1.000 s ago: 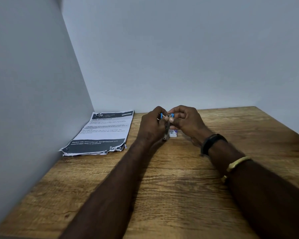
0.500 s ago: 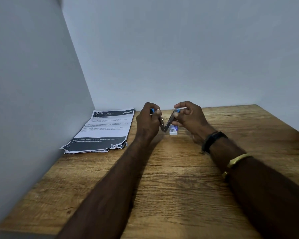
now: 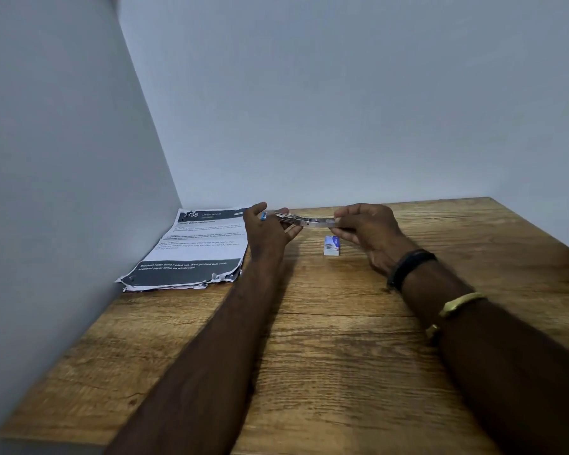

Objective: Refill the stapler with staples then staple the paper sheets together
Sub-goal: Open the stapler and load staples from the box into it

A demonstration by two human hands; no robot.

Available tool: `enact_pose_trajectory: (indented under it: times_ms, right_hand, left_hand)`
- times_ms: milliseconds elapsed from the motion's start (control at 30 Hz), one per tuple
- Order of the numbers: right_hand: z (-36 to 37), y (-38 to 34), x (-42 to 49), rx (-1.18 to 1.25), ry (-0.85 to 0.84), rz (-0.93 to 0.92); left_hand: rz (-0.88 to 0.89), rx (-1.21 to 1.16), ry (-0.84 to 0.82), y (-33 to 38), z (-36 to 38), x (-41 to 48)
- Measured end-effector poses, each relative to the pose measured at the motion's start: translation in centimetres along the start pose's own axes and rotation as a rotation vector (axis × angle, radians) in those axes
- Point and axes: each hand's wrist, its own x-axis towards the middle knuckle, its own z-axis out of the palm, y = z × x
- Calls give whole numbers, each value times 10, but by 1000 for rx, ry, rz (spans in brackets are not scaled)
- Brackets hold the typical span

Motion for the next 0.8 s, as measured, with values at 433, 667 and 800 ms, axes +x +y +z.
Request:
enact_pose_trajectory:
  times_ms: [433, 667, 800]
  right_hand:
    - [2, 2, -3, -464, -16, -106]
    - [10, -4, -16, -320, -324, 27]
    - [17, -1, -20, -356, -364, 8]
  left_hand:
    - [-73, -70, -40, -3, 1, -5]
    - [-180, -79, 18, 0, 3, -6]
    - [-286, -55, -48, 2, 7, -12]
